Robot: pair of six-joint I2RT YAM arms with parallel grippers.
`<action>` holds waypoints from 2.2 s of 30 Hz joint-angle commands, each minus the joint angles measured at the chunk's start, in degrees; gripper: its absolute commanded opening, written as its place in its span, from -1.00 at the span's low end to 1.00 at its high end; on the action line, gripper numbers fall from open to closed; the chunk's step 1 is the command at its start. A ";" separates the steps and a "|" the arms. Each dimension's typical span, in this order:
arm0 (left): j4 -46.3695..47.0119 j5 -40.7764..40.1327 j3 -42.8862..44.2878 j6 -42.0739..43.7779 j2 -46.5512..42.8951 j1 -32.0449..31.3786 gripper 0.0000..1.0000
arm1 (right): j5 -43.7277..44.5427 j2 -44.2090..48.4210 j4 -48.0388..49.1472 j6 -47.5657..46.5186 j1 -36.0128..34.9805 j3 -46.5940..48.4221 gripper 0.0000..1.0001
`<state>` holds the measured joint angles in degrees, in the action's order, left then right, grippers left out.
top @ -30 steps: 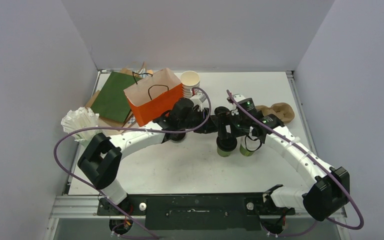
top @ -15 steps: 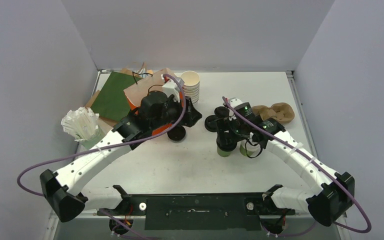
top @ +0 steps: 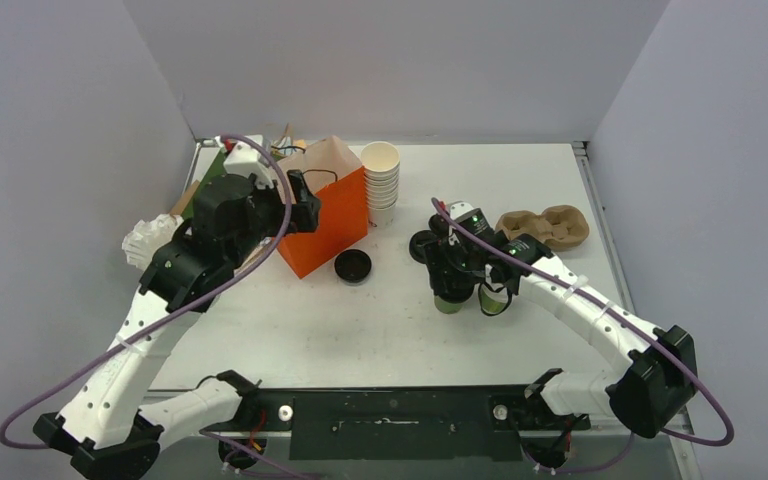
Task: Pack the takeout coffee
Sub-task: Pick up the coffee cup from the center of the board.
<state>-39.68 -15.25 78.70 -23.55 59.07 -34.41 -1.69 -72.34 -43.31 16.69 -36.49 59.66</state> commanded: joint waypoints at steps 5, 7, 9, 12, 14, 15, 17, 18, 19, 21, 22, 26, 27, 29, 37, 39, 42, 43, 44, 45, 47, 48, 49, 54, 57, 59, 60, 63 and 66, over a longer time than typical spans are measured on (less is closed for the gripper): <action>-3.56 -1.98 -1.26 3.60 -1.11 12.99 0.94 | 2.84 -0.48 1.21 2.50 -0.56 -1.64 0.87; -2.57 0.60 -2.48 3.60 -1.82 17.63 0.94 | 2.72 -0.45 1.33 2.85 -0.60 -2.18 0.83; -1.17 2.98 -3.75 3.68 -2.79 21.94 0.94 | 2.37 -0.50 1.42 3.06 -0.55 -2.59 0.76; 0.38 6.79 -4.86 3.79 -3.58 26.92 0.94 | 2.35 -0.75 1.56 3.08 -0.60 -2.90 0.66; 1.46 8.44 -5.44 3.80 -3.70 28.94 0.94 | 2.31 -1.15 1.63 2.84 -0.60 -2.97 0.61; 1.86 8.81 -5.69 3.64 -3.62 29.51 0.94 | 2.39 -1.37 1.57 2.76 -0.57 -2.95 0.59; 2.49 8.83 -6.14 3.24 -3.49 30.16 0.94 | 2.56 -1.87 1.44 2.63 -0.60 -2.89 0.53; 2.99 8.75 -6.38 2.98 -3.46 30.45 0.94 | 2.55 -2.15 1.28 2.45 -0.58 -2.81 0.50; 3.49 8.74 -6.87 2.70 -3.50 30.89 0.94 | 2.64 -2.48 1.08 2.35 -0.60 -2.67 0.49; 4.52 8.74 -7.76 2.28 -3.38 31.35 0.94 | 2.82 -3.09 0.53 1.86 -0.59 -2.49 0.48; 5.01 8.82 -8.17 2.09 -3.22 31.54 0.94 | 2.96 -3.37 0.16 1.70 -0.60 -2.43 0.48; 7.34 9.54 -10.41 0.80 -2.68 32.15 0.94 | 4.05 -4.03 -1.09 0.95 -0.68 -1.89 0.47; 7.81 9.70 -10.78 0.53 -2.43 32.33 0.94 | 4.22 -4.04 -1.35 0.79 -0.69 -1.73 0.46; 8.68 9.96 -11.50 0.20 -2.23 32.47 0.94 | 4.25 -3.96 -1.64 0.49 -0.69 -1.12 0.42; 9.70 9.82 -12.61 0.08 -1.42 32.72 0.94 | 2.43 -7.94 -2.43 -0.32 -1.77 -1.27 0.42; 9.71 9.57 -12.96 0.09 -1.48 32.95 0.94 | 0.95 -9.27 -2.71 -0.43 -2.17 -1.57 0.42; 10.24 9.66 -13.81 0.00 -1.67 33.16 0.94 | 0.63 -11.64 -3.26 -0.13 -2.97 -1.52 0.42; 10.54 9.97 -14.05 -0.08 -1.68 33.22 0.94 | 0.75 -11.99 -3.37 -0.02 -3.09 -1.52 0.42; 10.81 10.28 -14.35 -0.21 -1.74 33.27 0.94 | 0.80 -12.09 -3.39 0.05 -3.21 -1.54 0.42; 11.05 10.65 -14.62 -0.30 -1.68 33.27 0.94 | 0.93 -12.11 -3.38 0.18 -3.21 -1.45 0.42; 11.27 11.08 -14.92 -0.35 -1.49 33.27 0.94 | 1.26 -11.81 -3.61 0.27 -3.24 -0.99 0.41; 11.28 11.17 -15.02 -0.36 -1.38 33.25 0.94 | 1.45 -11.53 -3.66 0.27 -3.24 -0.50 0.41; 11.41 11.20 -15.06 -0.36 -1.27 33.27 0.94 | 1.51 -11.18 -3.67 0.28 -3.24 0.07 0.41; 11.47 12.13 -13.31 -0.10 -0.25 33.66 0.93 | 5.62 -8.87 -4.87 0.28 -3.15 6.66 0.40; 11.33 13.36 -11.53 0.37 0.48 33.84 0.85 | 6.98 -6.99 -4.79 0.26 -3.15 10.38 0.42; 11.46 14.14 -10.53 0.71 0.76 33.88 0.77 | 7.38 -5.64 -4.37 -0.01 -3.19 11.52 0.43; 11.67 14.80 -10.05 0.96 1.03 33.89 0.72 | 7.40 -4.88 -3.87 -0.11 -3.16 11.73 0.42; 11.10 15.24 -8.02 1.09 2.64 33.89 0.65 | 7.50 -2.87 -2.54 -0.67 -3.14 11.91 0.40; 10.92 16.53 -6.83 0.84 4.48 33.89 0.63 | 7.49 -1.61 -1.96 -1.33 -3.15 11.86 0.39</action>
<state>-31.27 -1.28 67.94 -23.27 61.67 -0.95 3.88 -77.19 -46.74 16.56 -39.16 69.38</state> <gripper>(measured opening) 0.823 0.715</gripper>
